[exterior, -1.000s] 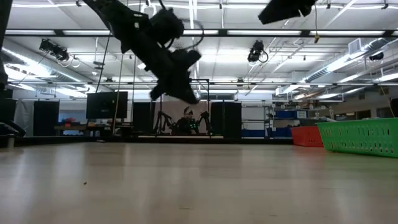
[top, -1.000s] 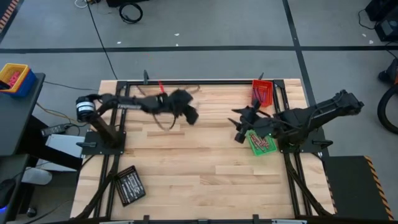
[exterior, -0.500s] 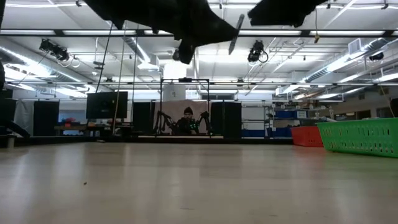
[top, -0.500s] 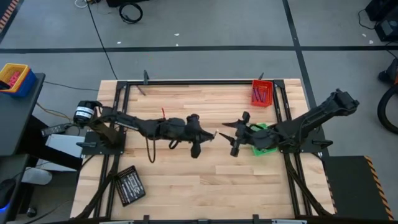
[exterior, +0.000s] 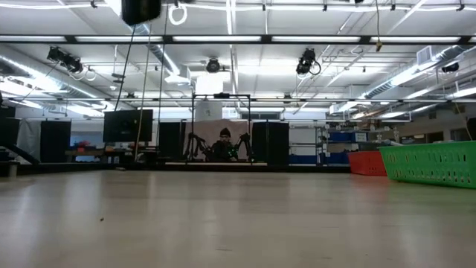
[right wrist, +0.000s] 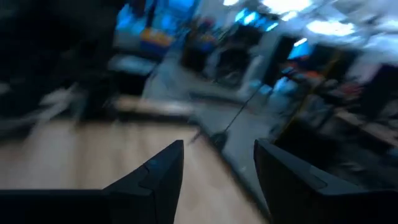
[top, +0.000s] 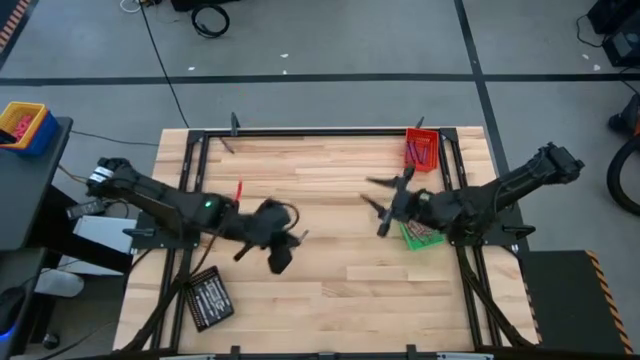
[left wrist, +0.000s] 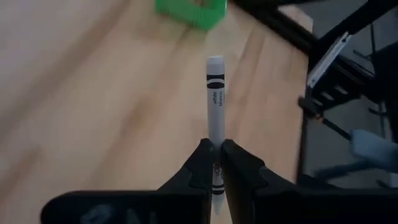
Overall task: Sort crayons
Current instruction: Put the white crayon into the black bin
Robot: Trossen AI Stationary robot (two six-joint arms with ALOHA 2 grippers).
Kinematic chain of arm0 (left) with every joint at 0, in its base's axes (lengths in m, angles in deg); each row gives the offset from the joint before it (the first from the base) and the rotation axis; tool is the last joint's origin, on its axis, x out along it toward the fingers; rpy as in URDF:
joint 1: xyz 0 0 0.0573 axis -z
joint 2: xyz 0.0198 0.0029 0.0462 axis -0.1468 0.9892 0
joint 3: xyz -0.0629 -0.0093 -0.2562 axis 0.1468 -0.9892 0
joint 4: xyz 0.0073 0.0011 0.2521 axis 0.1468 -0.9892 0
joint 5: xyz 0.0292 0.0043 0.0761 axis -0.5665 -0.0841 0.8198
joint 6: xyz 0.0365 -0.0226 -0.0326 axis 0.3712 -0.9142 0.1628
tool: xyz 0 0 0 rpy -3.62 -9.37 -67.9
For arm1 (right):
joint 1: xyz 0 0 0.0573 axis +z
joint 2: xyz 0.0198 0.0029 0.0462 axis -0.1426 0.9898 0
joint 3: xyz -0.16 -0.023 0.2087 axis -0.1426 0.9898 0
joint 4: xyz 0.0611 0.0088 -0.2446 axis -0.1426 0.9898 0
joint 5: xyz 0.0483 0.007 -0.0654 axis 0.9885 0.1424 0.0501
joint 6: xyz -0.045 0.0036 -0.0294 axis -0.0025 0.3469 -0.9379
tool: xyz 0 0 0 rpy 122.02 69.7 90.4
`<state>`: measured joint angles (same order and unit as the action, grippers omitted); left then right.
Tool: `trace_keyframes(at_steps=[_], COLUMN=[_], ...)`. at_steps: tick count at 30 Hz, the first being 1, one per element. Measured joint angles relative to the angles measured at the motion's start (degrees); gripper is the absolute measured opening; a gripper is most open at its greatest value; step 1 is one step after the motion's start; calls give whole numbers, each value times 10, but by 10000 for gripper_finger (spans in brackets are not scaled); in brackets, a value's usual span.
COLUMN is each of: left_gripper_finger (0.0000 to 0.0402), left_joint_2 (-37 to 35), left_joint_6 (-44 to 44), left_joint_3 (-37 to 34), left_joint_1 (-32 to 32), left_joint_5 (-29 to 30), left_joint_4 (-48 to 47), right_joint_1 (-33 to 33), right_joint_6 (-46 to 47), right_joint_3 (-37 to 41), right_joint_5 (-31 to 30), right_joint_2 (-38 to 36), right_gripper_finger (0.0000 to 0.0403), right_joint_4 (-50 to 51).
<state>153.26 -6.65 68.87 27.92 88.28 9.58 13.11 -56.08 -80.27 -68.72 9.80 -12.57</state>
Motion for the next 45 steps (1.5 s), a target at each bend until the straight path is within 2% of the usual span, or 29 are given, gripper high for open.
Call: trace_keyframes(at_steps=[3,7,12,16,21,26,28,32,39,45], left_gripper_finger=[29,29,29,29,29,29,31,36,36,36], left_joint_2=[-2,1,3,11,41,71,75,80,80,80], left_joint_6=[-99,-219,-380,-571,-781,-917,-930,-936,-928,-920], left_joint_3=[28,39,46,45,45,45,45,25,-82,-151], left_joint_1=[43,101,166,213,263,289,291,262,230,230], left_joint_5=[-3,-18,-15,-29,-111,-240,-278,-293,-386,-391], left_joint_4=[-77,-89,-98,-157,-211,-302,-335,-358,-263,-231], right_joint_1=[-31,-84,-162,-215,-259,-282,-286,-290,-285,-284], right_joint_6=[-49,-69,-80,-80,-80,-80,-80,-80,-78,-66], right_joint_3=[-1,-1,-1,0,0,0,0,0,0,0], right_joint_5=[-3,35,179,284,328,338,339,339,339,339], right_joint_2=[-6,-3,19,44,76,106,114,119,119,119], right_gripper_finger=[199,199,197,197,197,196,197,196,195,195], right_joint_4=[-77,-115,-134,-182,-257,-320,-334,-342,-327,-315])
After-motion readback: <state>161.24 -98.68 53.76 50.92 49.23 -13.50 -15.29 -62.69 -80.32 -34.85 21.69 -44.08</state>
